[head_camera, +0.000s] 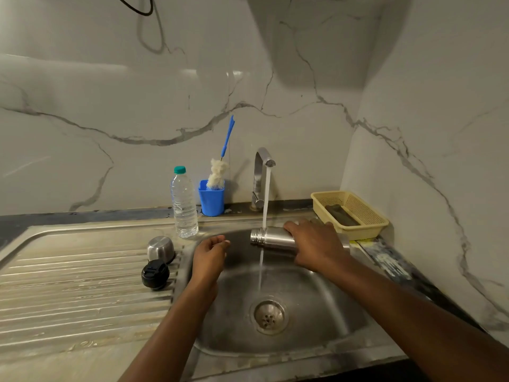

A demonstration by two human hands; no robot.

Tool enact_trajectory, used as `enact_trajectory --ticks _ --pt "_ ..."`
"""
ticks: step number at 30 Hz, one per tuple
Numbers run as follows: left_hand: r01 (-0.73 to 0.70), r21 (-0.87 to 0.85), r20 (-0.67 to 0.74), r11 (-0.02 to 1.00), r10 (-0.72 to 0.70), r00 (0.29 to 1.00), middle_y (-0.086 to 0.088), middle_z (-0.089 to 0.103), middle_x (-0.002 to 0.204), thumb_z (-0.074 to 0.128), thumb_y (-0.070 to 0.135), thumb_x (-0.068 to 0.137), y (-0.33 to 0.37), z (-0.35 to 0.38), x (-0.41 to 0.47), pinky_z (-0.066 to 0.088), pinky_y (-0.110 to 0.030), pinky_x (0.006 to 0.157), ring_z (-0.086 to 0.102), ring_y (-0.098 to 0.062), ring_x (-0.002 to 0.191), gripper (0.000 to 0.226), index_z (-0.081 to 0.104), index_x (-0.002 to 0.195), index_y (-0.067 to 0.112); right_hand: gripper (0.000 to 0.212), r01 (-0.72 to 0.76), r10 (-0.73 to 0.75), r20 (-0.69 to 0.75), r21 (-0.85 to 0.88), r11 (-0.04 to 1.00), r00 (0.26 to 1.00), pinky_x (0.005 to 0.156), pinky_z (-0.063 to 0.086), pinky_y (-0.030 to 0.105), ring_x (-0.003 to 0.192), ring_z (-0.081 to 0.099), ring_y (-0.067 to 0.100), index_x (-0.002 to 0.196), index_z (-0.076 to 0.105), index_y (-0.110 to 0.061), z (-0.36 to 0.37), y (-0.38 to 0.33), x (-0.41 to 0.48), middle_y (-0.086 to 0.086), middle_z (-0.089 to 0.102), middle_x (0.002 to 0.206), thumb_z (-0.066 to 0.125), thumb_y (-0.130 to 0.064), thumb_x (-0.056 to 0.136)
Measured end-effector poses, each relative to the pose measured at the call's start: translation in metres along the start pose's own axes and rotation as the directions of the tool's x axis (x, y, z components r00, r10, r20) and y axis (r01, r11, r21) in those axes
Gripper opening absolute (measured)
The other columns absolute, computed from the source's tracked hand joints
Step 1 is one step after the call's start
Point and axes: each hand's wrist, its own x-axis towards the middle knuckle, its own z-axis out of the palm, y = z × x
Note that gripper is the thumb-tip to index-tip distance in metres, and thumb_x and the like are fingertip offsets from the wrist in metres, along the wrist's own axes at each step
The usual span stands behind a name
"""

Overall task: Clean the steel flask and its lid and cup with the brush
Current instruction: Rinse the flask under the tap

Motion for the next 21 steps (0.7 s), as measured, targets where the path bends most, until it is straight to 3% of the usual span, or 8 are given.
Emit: enact_trajectory --ticks 4,10,15,18,21 --pt "-0.017 0.031 -0.010 0.999 0.017 1.000 -0.011 0.074 0.113 0.064 0.016 0.102 0.001 0.001 0.000 0.056 -0.052 0.104 0.069 -0.030 0.108 0.015 0.071 0.115 0.020 0.073 0.078 -0.082 -0.010 -0.224 0.972 0.997 0.108 0.037 0.053 0.130 0.050 0.031 0.148 0.045 -0.032 -0.009 0.002 -0.005 0.008 0.057 0.139 0.080 -0.028 0.084" --pt "-0.010 0.031 -0.014 0.999 0.010 1.000 -0.010 0.072 0.115 0.063 0.015 0.103 0.007 0.007 0.008 0.055 -0.048 0.102 0.067 -0.028 0.109 0.020 0.070 0.122 0.019 0.062 0.140 -0.176 -0.083 -0.324 0.936 0.981 0.115 0.029 0.056 0.131 0.051 0.033 0.144 0.050 -0.029 -0.013 0.010 -0.006 0.011 0.058 0.140 0.077 -0.032 0.088" --pt "-0.057 0.150 0.075 0.987 0.046 0.996 -0.010 0.070 0.108 0.058 0.014 0.105 0.025 0.026 0.028 0.055 -0.038 0.079 0.064 -0.023 0.091 0.023 0.065 0.127 0.015 0.073 0.186 -0.241 -0.107 -0.372 0.909 0.964 0.119 0.022 0.060 0.137 0.044 0.037 0.146 0.045 -0.025 -0.017 0.017 -0.008 0.014 0.050 0.147 0.082 -0.029 0.084" --pt "-0.135 0.246 0.124 0.960 0.107 0.986 -0.009 0.067 0.111 0.056 0.011 0.105 0.043 0.042 0.041 0.056 -0.041 0.091 0.064 -0.022 0.095 0.030 0.061 0.134 0.009 0.071 0.157 -0.210 -0.143 -0.311 0.937 0.967 0.119 0.022 0.058 0.139 0.043 0.035 0.148 0.043 -0.028 -0.017 0.020 -0.013 0.011 0.050 0.148 0.078 -0.028 0.087" --pt "-0.188 0.307 0.171 0.933 0.140 0.975 -0.010 0.064 0.134 0.053 0.011 0.106 0.064 0.061 0.058 0.050 -0.048 0.112 0.062 -0.026 0.120 0.041 0.056 0.147 0.011 0.068 0.117 -0.142 -0.129 -0.183 0.976 0.981 0.119 0.025 0.055 0.140 0.042 0.031 0.150 0.043 -0.032 -0.012 0.021 -0.019 0.007 0.051 0.149 0.074 -0.029 0.089"
